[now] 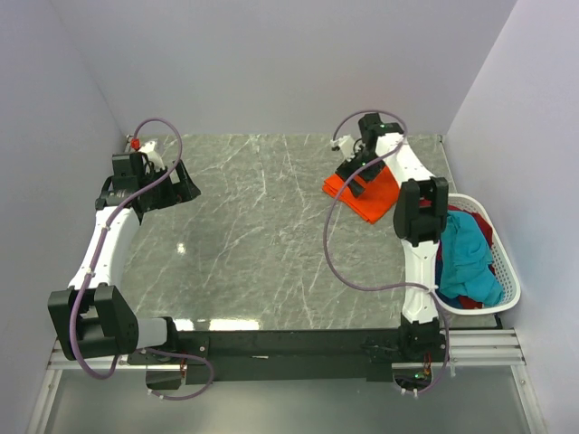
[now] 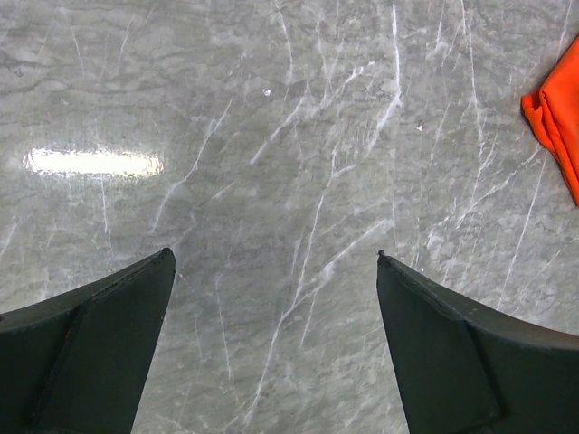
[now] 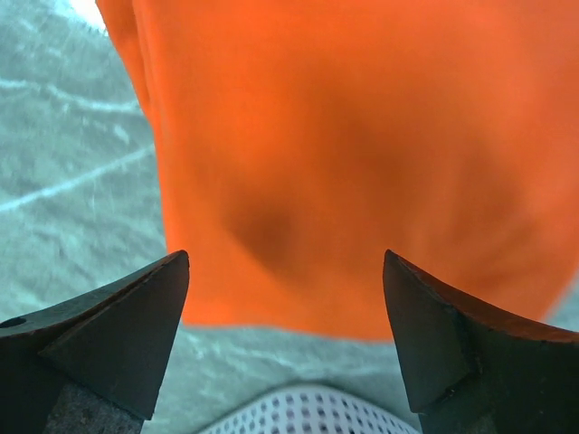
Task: Fold and stack the t-shirts
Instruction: Neatly place the folded tshirt to the corner
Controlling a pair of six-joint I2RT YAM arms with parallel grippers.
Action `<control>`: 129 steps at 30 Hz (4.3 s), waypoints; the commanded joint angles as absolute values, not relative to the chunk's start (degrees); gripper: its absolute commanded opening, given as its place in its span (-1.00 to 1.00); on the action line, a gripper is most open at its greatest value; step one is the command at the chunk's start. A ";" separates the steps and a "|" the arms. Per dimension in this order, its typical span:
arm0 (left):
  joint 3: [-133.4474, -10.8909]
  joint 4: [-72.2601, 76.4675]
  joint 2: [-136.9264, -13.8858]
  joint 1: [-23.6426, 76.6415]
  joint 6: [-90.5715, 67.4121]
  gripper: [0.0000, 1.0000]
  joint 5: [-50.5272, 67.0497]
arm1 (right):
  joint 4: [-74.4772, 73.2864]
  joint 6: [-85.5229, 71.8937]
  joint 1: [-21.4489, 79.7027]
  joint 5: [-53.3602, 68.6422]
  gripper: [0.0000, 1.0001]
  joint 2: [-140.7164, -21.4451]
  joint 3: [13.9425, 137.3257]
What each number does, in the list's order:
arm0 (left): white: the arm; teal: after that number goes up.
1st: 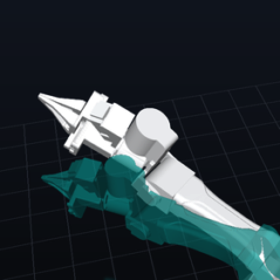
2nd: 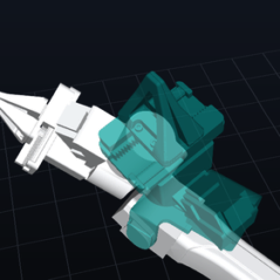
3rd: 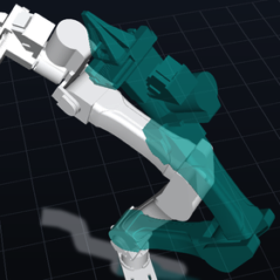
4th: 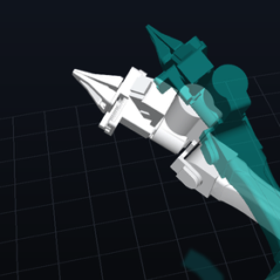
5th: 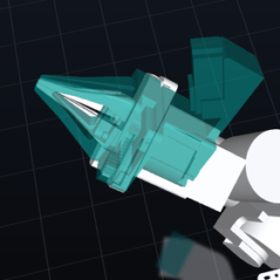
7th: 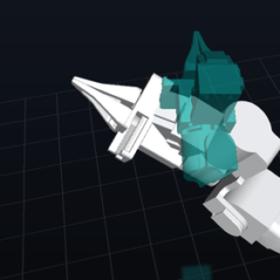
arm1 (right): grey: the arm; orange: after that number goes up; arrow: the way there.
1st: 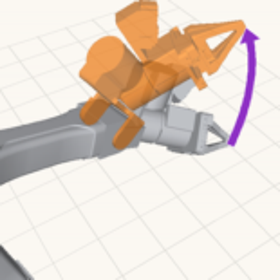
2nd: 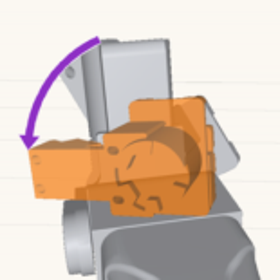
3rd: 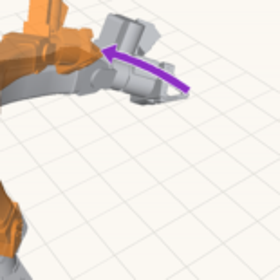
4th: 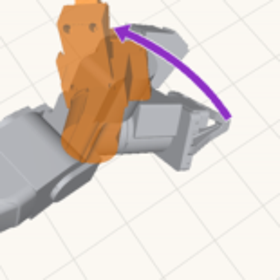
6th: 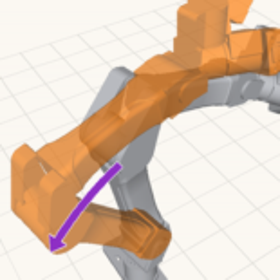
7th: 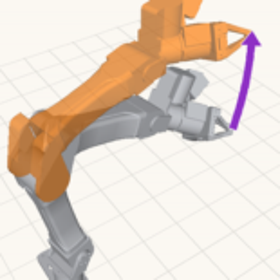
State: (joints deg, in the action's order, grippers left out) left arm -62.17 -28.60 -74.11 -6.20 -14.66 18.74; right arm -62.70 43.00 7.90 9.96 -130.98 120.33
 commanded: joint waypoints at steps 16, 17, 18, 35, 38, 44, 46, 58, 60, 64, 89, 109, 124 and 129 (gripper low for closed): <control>-63.63 -29.27 -72.07 -6.59 -13.62 0.99 19.51 | -63.47 14.60 4.05 0.17 0.74 -146.08 132.98; -63.63 -29.18 -72.16 -6.59 -13.62 0.99 19.60 | -62.50 14.42 3.43 -1.48 0.75 -145.55 132.72; -63.72 -29.35 -72.16 -6.59 -13.62 0.99 19.51 | -61.53 14.68 3.17 -0.36 0.76 -145.46 132.80; -62.14 -28.74 -70.84 -6.77 -14.15 0.99 20.04 | -57.21 6.78 6.07 -1.84 0.89 -120.59 120.68; -61.79 -28.56 -70.49 -6.85 -14.59 0.99 20.13 | -63.17 2.12 6.24 -1.58 0.85 -122.25 118.40; -61.35 -28.83 -68.91 -7.03 -14.59 0.99 19.25 | -59.09 -5.00 6.76 0.88 0.77 -118.66 103.67; -61.08 -28.91 -68.64 -7.03 -14.50 0.99 19.16 | -57.05 -6.76 7.29 0.09 0.74 -116.46 99.86; -61.79 -29.26 -70.49 -7.12 -14.86 0.99 19.07 | -47.82 -14.67 7.47 1.49 0.60 -121.28 95.70; -62.05 -29.53 -70.49 -7.21 -14.77 0.99 18.64 | -46.68 -15.82 7.38 1.41 0.58 -122.86 96.76; -62.23 -30.23 -70.22 -7.29 -14.24 0.99 18.02 | -44.39 -17.66 5.63 0.79 0.57 -124.98 99.83; -62.31 -30.50 -71.98 -7.47 -13.71 0.99 17.93 | -41.22 -13.98 0.26 -1.93 0.51 -139.65 122.95; -62.93 -30.76 -73.04 -7.47 -13.62 0.99 18.45 | -38.06 -12.31 -0.62 4.57 0.53 -141.33 126.48; -63.98 -31.64 -71.98 -7.47 -12.39 0.99 18.81 | -41.47 -8.62 2.02 8.87 0.54 -129.83 118.22; -65.30 -31.29 -71.28 -7.47 -10.73 0.99 19.86 | -44.38 -7.04 3.69 10.81 0.54 -122.89 111.12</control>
